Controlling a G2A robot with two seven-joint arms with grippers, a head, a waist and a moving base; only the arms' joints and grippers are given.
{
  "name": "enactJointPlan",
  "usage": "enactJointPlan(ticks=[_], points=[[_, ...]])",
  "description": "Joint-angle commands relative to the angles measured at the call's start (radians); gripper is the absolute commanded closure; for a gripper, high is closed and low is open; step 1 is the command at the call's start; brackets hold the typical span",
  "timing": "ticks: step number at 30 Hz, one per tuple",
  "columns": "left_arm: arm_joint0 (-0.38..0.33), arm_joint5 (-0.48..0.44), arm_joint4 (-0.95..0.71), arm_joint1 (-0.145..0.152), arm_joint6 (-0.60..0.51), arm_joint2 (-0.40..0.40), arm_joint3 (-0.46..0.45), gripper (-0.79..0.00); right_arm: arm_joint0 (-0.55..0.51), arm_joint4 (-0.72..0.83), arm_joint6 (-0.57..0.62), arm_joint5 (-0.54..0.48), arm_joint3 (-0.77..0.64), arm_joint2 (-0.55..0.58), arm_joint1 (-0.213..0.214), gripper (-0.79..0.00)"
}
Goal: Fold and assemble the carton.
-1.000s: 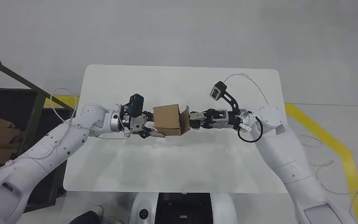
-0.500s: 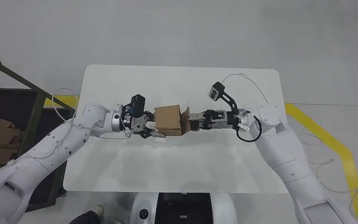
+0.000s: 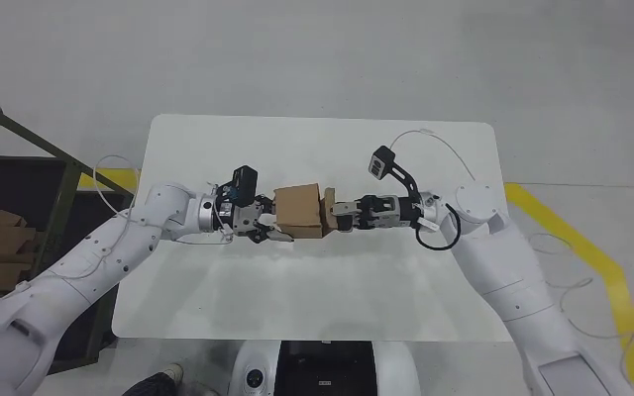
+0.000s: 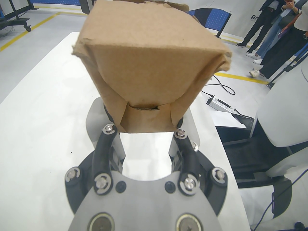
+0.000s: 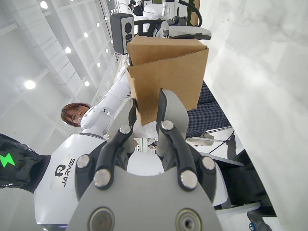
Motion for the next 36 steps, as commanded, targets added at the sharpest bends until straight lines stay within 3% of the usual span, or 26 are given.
enactJointPlan(ticks=[1,36], points=[[0.000,0.000,0.001,-0.001,0.001,-0.002,-0.001,-0.329,0.001,-0.003,-0.002,0.003,-0.001,-0.001,0.000,-0.154],[0.027,0.000,0.061,-0.008,-0.026,-0.041,-0.019,-0.332,0.028,-0.035,-0.060,0.039,-0.013,-0.049,-0.005,-0.003]])
